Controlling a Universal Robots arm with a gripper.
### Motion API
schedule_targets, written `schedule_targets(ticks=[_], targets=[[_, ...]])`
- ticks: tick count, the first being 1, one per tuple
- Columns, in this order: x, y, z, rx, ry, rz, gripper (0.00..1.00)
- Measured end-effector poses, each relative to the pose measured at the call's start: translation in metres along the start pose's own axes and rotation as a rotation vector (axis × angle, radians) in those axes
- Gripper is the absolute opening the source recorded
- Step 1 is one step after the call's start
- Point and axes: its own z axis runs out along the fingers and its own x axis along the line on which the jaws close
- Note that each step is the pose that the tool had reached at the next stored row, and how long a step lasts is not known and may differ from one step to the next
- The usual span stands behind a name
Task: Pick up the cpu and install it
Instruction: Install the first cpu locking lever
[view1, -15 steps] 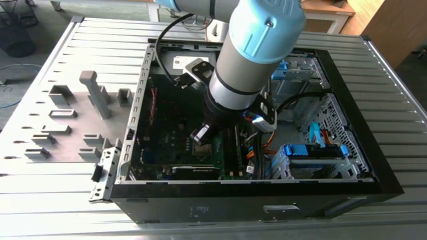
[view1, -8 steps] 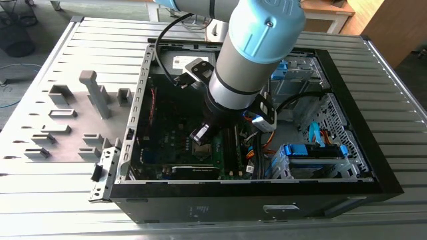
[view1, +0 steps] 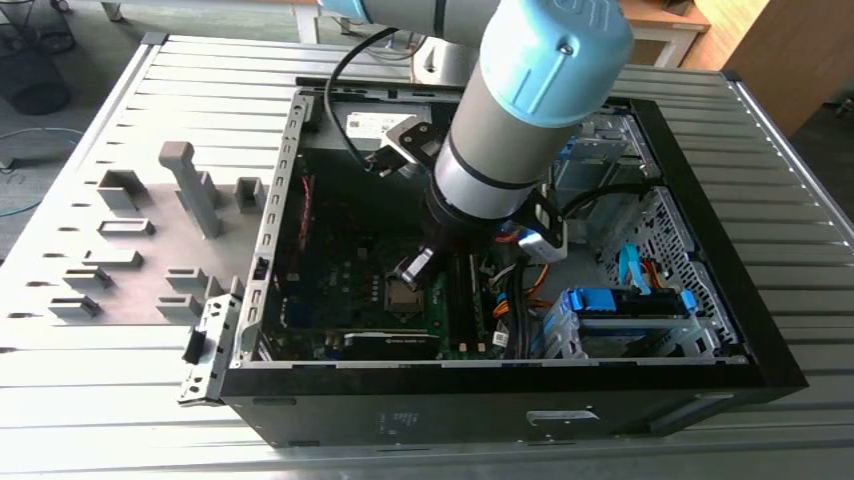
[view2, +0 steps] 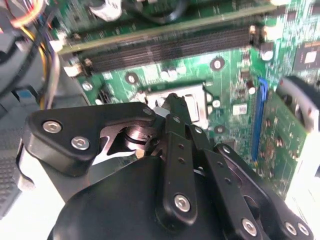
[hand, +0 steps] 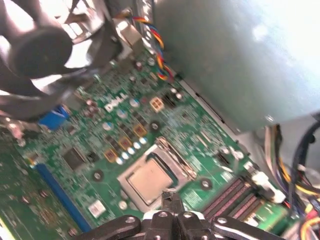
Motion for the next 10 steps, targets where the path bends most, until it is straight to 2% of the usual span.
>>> schedule_targets(ticks=[3, 6, 10], targets=[[-0.0078, -0.0046, -0.0010, 0.0000, 0.0000, 0.000, 0.11], [-0.0139, -0.0063, -0.0015, 0.0000, 0.0000, 0.000, 0.11], [-0.0181, -0.0080, -0.0039, -0.0002, 0.0004, 0.000, 0.11]])
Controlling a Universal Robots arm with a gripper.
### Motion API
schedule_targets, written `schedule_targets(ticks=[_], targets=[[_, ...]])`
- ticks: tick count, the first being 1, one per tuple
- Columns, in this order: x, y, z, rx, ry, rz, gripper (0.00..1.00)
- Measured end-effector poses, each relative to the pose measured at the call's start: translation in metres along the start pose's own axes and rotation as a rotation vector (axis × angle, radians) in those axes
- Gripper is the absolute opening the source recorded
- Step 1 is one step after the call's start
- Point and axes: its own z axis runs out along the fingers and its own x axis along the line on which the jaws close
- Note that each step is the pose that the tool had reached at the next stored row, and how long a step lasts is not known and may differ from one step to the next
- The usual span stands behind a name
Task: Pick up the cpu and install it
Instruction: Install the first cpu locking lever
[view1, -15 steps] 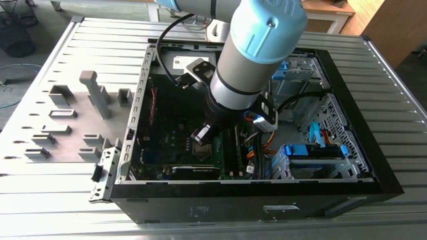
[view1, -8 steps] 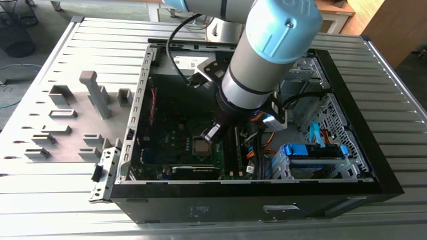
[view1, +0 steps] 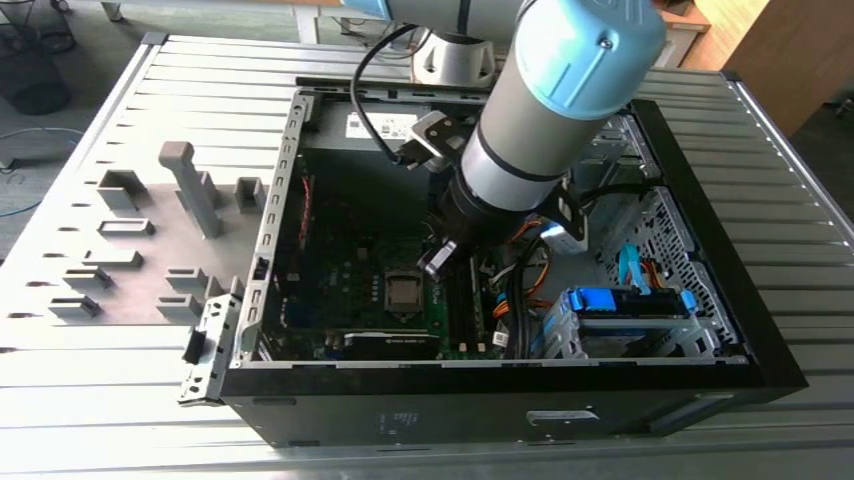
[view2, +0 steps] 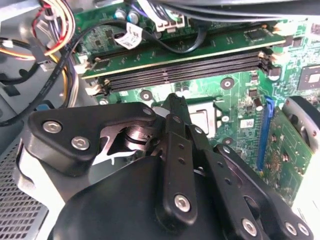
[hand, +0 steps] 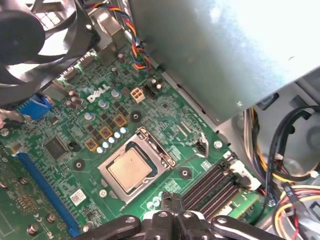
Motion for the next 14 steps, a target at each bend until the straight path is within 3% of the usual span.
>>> schedule_targets(ticks=[5, 11, 14], targets=[[-0.0014, 0.0007, -0.0092, -0.0019, 0.0000, 0.000, 0.11], [-0.0018, 0.0032, -0.0220, -0.0077, -0.0062, -0.001, 0.11], [-0.0019, 0.0037, -0.0242, -0.0101, -0.0088, -0.002, 0.11]])
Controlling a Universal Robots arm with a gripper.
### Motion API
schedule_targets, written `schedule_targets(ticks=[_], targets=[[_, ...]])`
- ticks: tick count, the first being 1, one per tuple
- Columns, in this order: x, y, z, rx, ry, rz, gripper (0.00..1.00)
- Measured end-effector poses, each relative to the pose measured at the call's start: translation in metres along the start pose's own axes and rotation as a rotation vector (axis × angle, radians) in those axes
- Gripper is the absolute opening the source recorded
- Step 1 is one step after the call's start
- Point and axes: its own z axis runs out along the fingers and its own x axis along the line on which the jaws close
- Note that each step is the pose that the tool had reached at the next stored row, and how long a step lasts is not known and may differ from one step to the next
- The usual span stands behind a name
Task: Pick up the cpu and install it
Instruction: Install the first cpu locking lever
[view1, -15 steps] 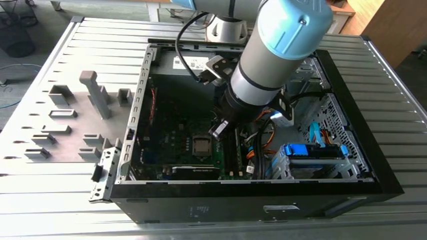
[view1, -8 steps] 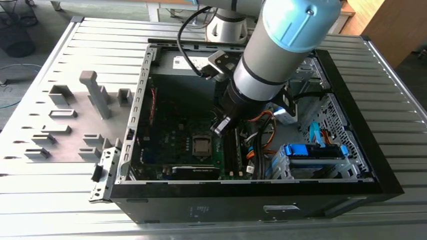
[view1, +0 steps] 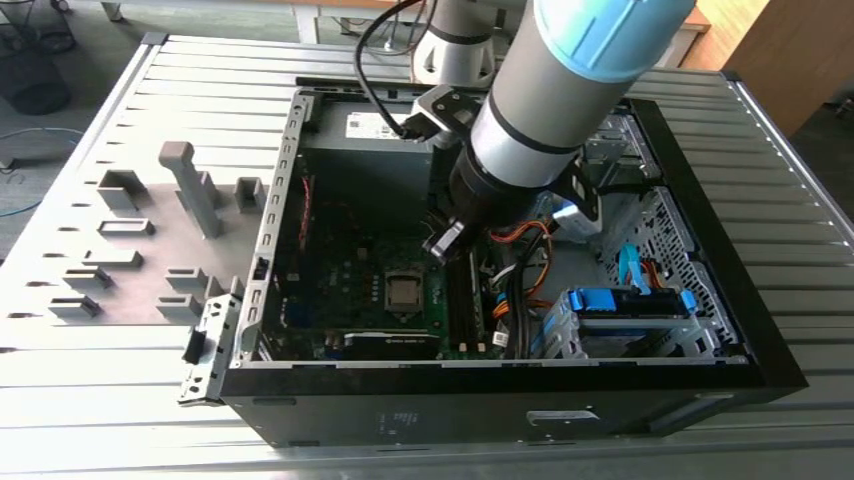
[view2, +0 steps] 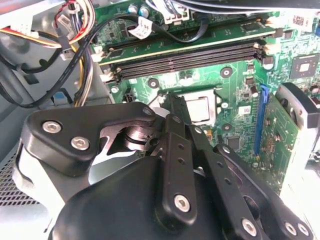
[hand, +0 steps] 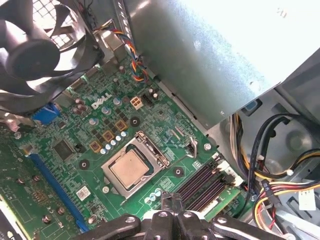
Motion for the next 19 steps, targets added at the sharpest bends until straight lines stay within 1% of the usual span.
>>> schedule_targets(ticks=[4, 11, 16, 19], targets=[[-0.0037, 0.0031, 0.0004, 0.0001, 0.0002, 0.000, 0.11], [-0.0138, 0.0110, 0.0019, -0.0002, -0.0003, 0.000, 0.11], [-0.0209, 0.0103, 0.0017, -0.0002, -0.0002, 0.000, 0.11], [-0.0260, 0.0121, 0.0021, -0.0001, -0.0002, 0.000, 0.11]])
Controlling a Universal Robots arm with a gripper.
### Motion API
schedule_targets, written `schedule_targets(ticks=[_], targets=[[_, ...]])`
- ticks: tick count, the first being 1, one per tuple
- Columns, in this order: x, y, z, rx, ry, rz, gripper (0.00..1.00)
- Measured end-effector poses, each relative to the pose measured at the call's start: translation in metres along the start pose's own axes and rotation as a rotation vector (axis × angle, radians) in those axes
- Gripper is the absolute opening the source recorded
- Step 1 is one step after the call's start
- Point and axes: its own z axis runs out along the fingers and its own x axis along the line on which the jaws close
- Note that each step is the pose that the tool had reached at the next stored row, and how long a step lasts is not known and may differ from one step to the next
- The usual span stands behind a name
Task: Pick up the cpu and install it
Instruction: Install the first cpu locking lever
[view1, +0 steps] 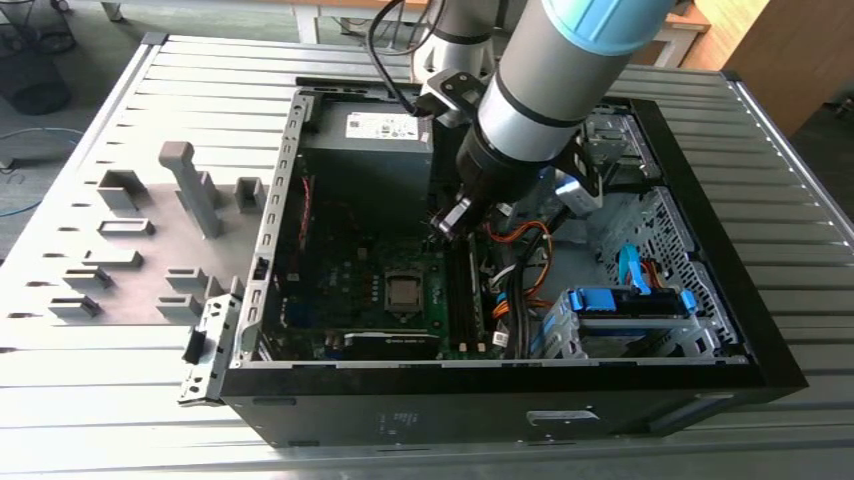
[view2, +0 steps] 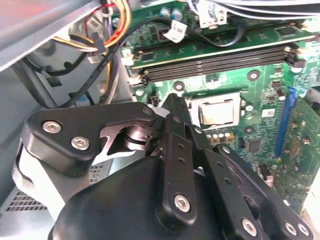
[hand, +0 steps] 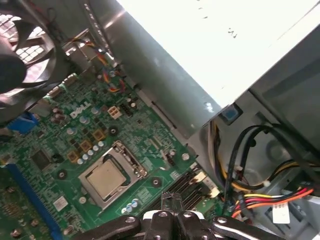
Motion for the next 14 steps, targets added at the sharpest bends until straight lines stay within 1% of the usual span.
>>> schedule_targets(ticks=[4, 6, 9, 14], targets=[[-0.0073, 0.0063, 0.0019, -0.0001, -0.0001, 0.000, 0.11], [-0.0094, 0.0080, 0.0031, -0.0001, 0.0000, 0.000, 0.11], [-0.0105, 0.0086, 0.0048, -0.0001, -0.0001, 0.000, 0.11], [-0.0094, 0.0105, 0.0081, 0.0007, -0.0005, 0.000, 0.11]])
